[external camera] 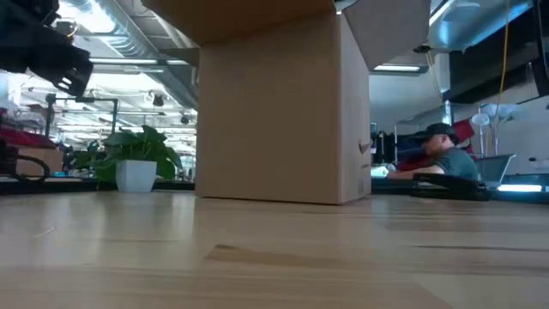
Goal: Wrap mug
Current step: Put the wrapped blue mug into the box
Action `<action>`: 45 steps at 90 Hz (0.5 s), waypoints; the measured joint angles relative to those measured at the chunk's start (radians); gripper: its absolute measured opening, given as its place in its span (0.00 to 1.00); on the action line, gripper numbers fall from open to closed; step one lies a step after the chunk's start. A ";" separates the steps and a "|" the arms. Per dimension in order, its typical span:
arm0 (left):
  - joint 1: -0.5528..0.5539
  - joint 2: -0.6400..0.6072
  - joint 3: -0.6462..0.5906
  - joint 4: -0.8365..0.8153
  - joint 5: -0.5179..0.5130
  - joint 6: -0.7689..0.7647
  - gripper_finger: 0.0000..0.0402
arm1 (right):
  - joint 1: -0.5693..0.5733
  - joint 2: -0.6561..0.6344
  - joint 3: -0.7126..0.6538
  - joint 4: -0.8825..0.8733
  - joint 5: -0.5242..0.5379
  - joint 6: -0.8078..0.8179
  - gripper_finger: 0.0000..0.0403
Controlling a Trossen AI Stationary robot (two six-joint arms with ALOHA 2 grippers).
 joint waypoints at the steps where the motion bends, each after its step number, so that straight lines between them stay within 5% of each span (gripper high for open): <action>1: 0.011 0.000 0.000 0.000 0.008 0.002 0.22 | -0.003 0.000 0.000 -0.001 0.000 0.000 0.00; 45: 0.590 0.000 0.000 -0.014 0.442 0.069 0.22 | -0.204 -0.010 -0.001 -0.199 0.076 0.077 0.00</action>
